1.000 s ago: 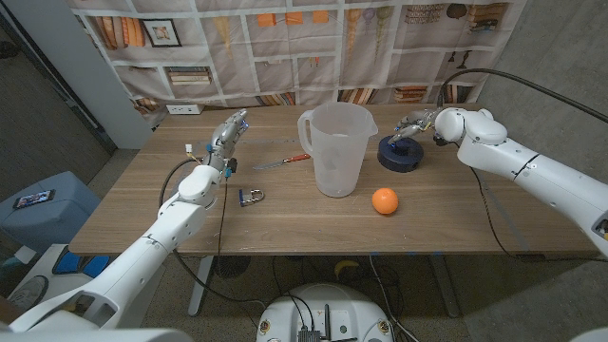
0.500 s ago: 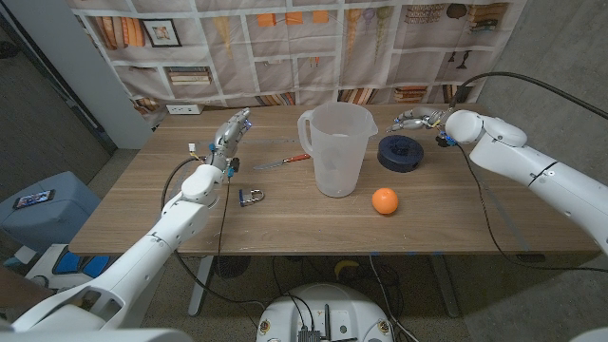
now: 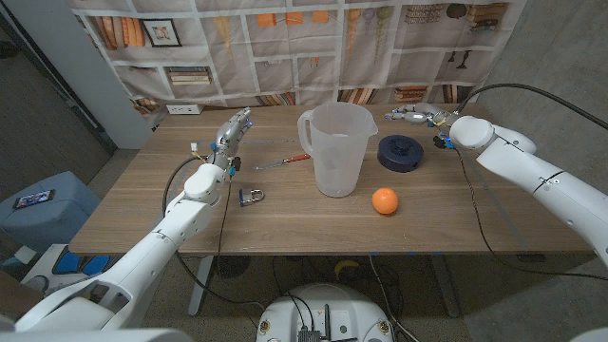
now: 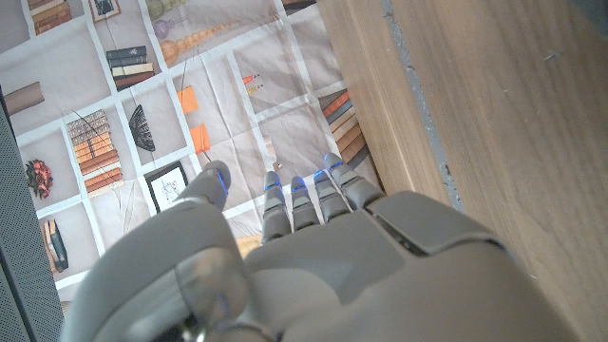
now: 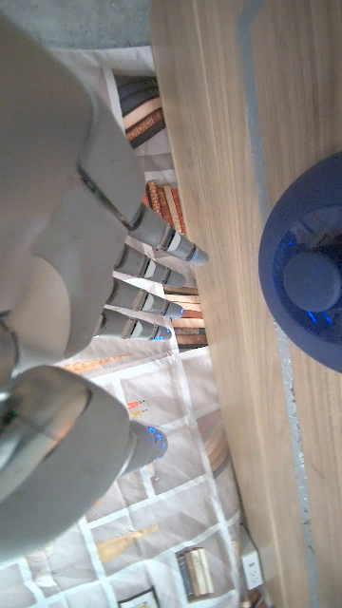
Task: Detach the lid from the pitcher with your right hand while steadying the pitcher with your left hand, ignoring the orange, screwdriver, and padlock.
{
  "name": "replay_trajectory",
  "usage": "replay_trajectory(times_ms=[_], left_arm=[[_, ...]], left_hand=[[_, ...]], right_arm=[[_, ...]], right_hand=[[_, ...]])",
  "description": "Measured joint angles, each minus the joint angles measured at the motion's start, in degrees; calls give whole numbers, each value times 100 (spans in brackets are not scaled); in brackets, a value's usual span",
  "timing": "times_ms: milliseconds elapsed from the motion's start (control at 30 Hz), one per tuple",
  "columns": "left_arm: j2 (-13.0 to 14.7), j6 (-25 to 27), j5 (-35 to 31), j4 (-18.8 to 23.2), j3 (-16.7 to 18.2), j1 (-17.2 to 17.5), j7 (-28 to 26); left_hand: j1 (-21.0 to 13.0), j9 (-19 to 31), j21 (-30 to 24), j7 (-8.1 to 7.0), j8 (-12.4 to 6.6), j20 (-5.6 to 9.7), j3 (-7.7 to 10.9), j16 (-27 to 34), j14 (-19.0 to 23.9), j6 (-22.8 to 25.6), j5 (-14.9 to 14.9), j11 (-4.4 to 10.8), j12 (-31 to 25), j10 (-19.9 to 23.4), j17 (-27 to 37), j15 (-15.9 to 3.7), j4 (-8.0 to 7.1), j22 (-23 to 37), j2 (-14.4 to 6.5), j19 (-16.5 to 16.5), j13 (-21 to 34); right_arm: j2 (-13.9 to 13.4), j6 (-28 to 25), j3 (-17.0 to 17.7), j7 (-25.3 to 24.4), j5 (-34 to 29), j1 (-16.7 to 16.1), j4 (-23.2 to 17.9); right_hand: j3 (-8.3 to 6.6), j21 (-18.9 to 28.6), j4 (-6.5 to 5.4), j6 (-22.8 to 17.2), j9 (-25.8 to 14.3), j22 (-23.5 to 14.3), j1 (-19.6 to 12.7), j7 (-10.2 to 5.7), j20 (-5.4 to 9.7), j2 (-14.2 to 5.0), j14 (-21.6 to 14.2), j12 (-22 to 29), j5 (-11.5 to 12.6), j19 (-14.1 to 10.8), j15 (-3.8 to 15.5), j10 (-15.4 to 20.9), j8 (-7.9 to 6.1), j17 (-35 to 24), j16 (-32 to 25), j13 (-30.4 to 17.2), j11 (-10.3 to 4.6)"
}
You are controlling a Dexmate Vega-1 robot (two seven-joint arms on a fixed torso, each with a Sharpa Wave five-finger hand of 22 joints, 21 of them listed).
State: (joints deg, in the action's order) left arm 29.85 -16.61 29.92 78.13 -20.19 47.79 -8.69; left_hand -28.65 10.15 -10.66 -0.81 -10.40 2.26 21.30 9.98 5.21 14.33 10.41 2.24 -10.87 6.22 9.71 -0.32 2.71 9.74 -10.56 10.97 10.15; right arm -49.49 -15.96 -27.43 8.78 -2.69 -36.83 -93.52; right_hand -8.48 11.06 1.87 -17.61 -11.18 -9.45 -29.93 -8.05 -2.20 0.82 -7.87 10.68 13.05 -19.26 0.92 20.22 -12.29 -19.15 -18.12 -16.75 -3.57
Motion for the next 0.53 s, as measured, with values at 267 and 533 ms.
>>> replay_trajectory(times_ms=[267, 533], left_arm=[[4, -8, 7, -83, -36, -55, 77], [-91, -191, 30, -337, -69, -185, 225]], left_hand=[[30, 0, 0, 10, 0, 0, 48, 0, 0, -54, 0, -31, 0, -31, 4, 0, -48, 0, -30, 0, 0], [52, 0, 0, 22, 0, 0, 94, 0, 0, -66, 0, -62, 0, -62, 3, 0, -48, 0, -53, 0, 0]], right_arm=[[138, 523, 237, -547, 891, -255, 126], [248, 940, 348, -790, 1364, -428, 256]], right_hand=[[24, 0, -23, -43, 27, 0, 114, -28, 120, 7, 0, 0, -58, -120, 0, -131, 0, 42, 40, 76, 50], [24, 0, -23, -42, 53, 0, 162, -27, 220, -41, -1, -1, -58, -163, 0, -254, 65, 102, 117, 143, 49]])
